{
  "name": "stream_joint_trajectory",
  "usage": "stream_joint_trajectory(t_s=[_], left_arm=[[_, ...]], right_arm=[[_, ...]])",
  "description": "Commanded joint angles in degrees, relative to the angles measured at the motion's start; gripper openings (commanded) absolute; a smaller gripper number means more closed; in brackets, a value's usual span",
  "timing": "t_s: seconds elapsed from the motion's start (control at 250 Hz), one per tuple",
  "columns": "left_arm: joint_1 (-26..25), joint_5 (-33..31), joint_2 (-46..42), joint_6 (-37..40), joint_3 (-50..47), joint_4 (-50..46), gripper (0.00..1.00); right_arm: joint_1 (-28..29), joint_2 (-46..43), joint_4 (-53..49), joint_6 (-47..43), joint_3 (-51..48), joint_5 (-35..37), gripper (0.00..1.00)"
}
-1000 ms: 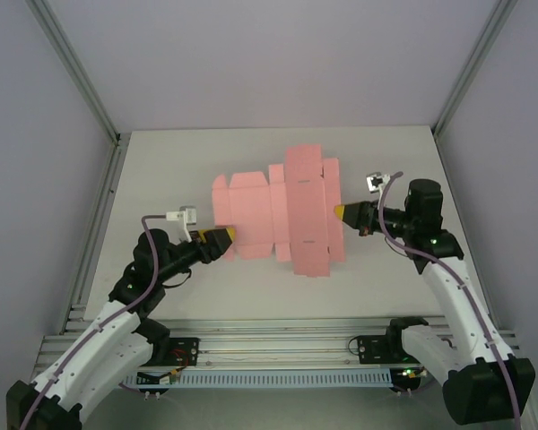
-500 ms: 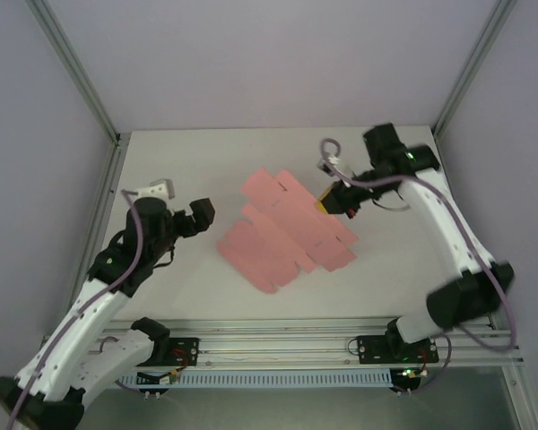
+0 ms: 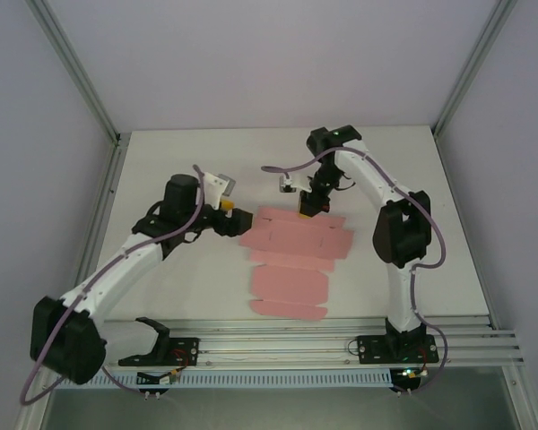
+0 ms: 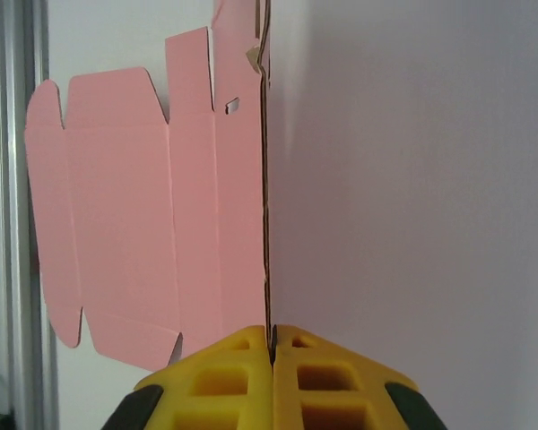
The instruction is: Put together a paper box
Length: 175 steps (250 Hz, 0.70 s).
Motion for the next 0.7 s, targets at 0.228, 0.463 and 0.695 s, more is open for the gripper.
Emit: stream_joint_trajectory(t_s=[0.228, 0.463, 0.695], left_arm=[[0.53, 13.32, 8.48, 14.67, 6.88, -0.4, 0.58], [0.52, 15.56, 13.23, 16.52, 10.63, -3.94, 0.5], [-0.09, 15.22, 14.24, 16.39, 11.81, -6.1, 0.34]], right_arm=[[0.04, 0.08, -2.34, -6.17, 0.75, -5.33, 0.0], [0.2, -0.18, -3.14, -5.66, 1.53, -6.08, 0.0], [0.13, 1.18, -5.0, -3.7, 3.98, -8.12, 0.0]])
